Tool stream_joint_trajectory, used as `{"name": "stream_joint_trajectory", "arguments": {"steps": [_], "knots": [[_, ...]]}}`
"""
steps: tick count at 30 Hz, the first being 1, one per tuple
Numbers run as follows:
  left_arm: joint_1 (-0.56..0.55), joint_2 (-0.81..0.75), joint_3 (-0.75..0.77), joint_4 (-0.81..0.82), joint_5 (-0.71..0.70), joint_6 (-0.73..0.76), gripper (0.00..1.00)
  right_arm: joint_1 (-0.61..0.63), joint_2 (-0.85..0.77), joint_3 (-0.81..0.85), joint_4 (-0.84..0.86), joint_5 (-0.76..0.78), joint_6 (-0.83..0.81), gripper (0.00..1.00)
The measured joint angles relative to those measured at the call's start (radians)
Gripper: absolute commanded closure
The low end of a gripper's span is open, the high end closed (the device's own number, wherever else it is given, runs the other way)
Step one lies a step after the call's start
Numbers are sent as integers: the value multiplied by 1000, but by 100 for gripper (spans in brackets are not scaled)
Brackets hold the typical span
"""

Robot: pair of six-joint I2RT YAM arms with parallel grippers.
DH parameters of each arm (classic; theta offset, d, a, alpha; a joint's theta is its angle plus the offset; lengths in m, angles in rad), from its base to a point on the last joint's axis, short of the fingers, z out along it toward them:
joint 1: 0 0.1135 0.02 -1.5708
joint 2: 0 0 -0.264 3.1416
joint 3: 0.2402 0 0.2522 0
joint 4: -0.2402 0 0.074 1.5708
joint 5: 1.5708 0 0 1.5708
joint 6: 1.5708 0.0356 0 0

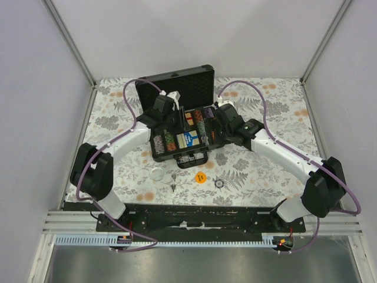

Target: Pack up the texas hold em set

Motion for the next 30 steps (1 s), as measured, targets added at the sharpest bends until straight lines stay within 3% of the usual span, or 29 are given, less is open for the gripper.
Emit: {"name": "stream_joint_trajectory", "arguments": {"steps": [8, 30], "knots": [[-10, -17, -28, 8, -16, -3, 67, -1, -1, 0, 0, 2, 6, 13], [-34, 83, -34, 27, -71, -37, 72, -40, -19, -3, -14, 26, 27, 11]]}}
